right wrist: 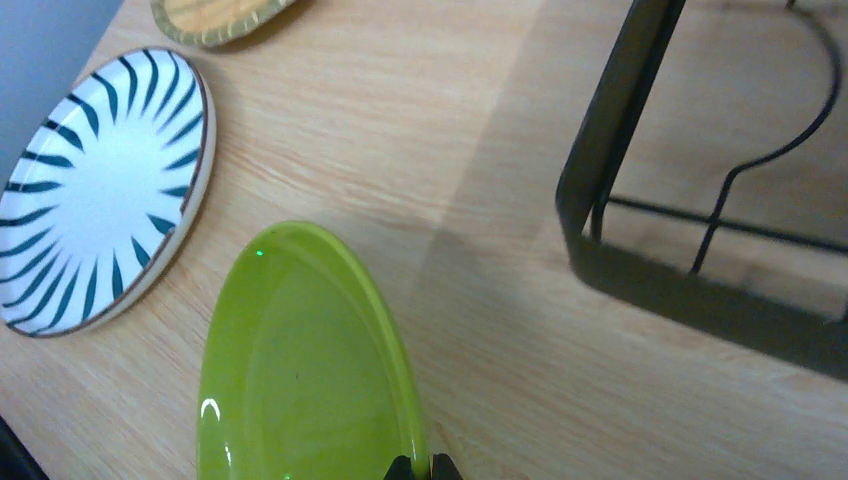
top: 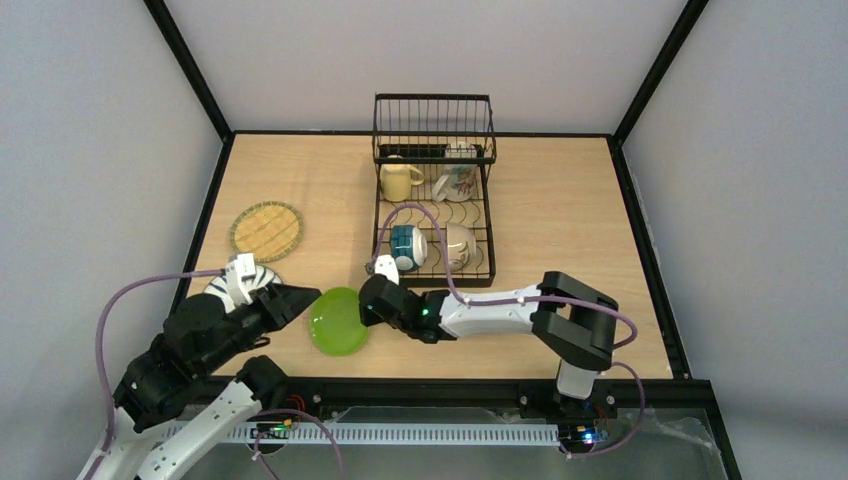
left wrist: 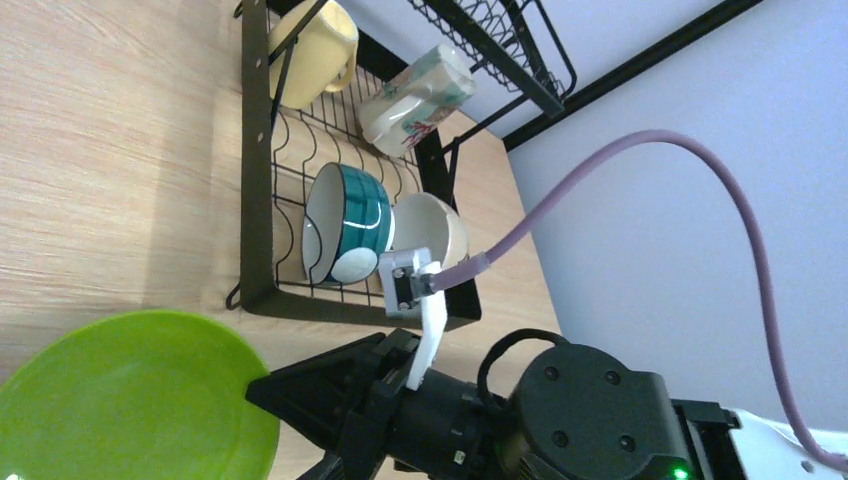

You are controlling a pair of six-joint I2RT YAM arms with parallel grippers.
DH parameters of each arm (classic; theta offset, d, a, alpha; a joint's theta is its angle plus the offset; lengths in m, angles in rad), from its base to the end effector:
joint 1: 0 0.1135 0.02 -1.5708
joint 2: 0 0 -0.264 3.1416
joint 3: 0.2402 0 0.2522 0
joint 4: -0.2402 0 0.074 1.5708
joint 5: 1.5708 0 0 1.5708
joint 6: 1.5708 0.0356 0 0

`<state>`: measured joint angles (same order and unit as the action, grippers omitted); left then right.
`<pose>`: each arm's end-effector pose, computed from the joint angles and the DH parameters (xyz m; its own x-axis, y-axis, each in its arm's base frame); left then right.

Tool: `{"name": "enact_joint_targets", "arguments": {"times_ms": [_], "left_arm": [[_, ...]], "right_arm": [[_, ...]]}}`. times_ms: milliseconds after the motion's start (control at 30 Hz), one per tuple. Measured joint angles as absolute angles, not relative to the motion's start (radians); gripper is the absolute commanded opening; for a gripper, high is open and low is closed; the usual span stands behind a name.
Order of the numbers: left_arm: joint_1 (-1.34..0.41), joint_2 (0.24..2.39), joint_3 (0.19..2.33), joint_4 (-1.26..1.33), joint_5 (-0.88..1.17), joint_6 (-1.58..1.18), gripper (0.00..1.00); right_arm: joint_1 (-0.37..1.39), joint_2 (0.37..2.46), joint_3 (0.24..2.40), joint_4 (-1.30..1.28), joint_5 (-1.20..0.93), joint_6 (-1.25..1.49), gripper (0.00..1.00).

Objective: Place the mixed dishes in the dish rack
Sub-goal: Grab the plate at the corner of the board, then insert the plate into the dish rack.

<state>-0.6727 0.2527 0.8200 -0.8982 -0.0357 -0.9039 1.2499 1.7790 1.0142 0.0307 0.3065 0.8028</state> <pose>0.0339 -0.0254 0.3261 -0.6257 -0.5055 -0.5941 0.1692 0.6556 -0.7359 0.1278 0.3506 0.1732 -0.7467 -0.0724 -0.6612 -0.4274 0.8139 0.3936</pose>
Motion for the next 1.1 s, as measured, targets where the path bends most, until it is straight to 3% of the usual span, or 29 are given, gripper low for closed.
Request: {"name": "enact_joint_targets", "arguments": {"times_ms": [500,867,1100], "left_arm": [[-0.673,0.304,0.83,-0.876,-0.041,-0.983,0.99],[-0.673,0.359,0.831,-0.806,-0.018,-1.008,0.99],[-0.673,0.359,0.831,-0.783,0.001,-1.013,0.99]], "right_arm": [[1.267,1.628,1.198,-0.233,0.533,0.611,0.0],[1.261,1.629,1.525,-0.382,0.801,0.362,0.0],[1.165,1.641,1.703,-0.393,0.898,0.211,0.0]]}}
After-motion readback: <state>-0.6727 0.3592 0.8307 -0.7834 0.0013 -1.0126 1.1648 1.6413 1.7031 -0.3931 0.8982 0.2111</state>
